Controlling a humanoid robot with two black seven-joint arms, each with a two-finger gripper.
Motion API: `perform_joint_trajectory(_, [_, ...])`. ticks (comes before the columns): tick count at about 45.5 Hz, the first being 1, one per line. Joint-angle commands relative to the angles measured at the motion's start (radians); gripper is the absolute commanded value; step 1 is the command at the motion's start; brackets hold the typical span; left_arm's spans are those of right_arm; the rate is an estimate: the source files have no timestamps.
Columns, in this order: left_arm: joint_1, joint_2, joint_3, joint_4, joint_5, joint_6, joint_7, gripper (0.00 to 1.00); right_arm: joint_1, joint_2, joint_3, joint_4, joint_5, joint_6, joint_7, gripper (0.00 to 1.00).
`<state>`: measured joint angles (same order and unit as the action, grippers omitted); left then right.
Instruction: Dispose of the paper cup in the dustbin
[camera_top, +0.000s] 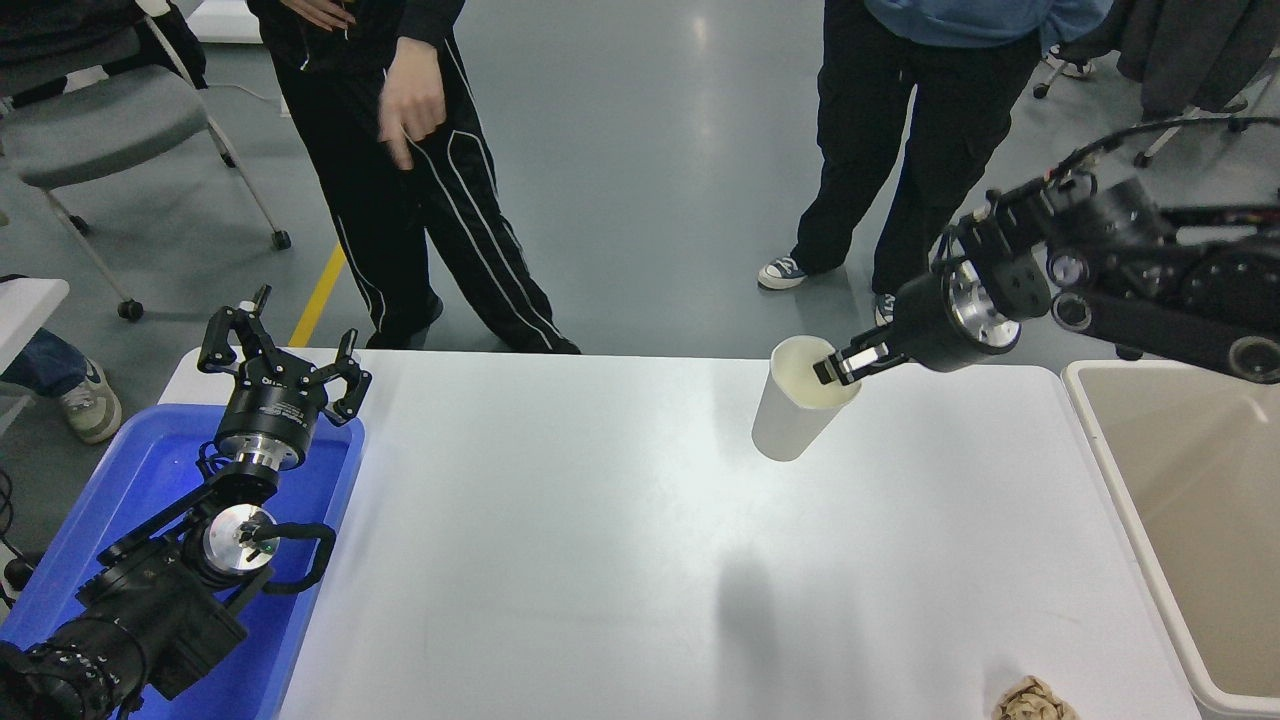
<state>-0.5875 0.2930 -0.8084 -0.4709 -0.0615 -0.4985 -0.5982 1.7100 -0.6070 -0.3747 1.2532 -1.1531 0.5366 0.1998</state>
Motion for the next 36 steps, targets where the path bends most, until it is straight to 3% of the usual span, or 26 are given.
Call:
perform_joint_trajectory(1, [0.0,0.0,0.0,0.0,0.0,0.0,0.0,1.0,0.065,-0.046,-0.003,0.032,0.001,0.036,-0.003,0.0])
perform_joint_trajectory(9, [0.0,0.0,0.0,0.0,0.0,0.0,0.0,1.0,0.04,-0.069,-0.006,0.009,-0.002,0.025,-0.002,0.0])
perform_joint_trajectory(22, [0.0,0.0,0.0,0.0,0.0,0.0,0.0,1.0,-0.07,-0.218,0.011,-0.095,-0.011,0.009,0.003,0.0])
perform_joint_trajectory(36, [0.0,0.0,0.0,0.0,0.0,0.0,0.0,1.0,-0.282,-0.368,0.069,-0.213,0.062,-0.125,0.007,0.0])
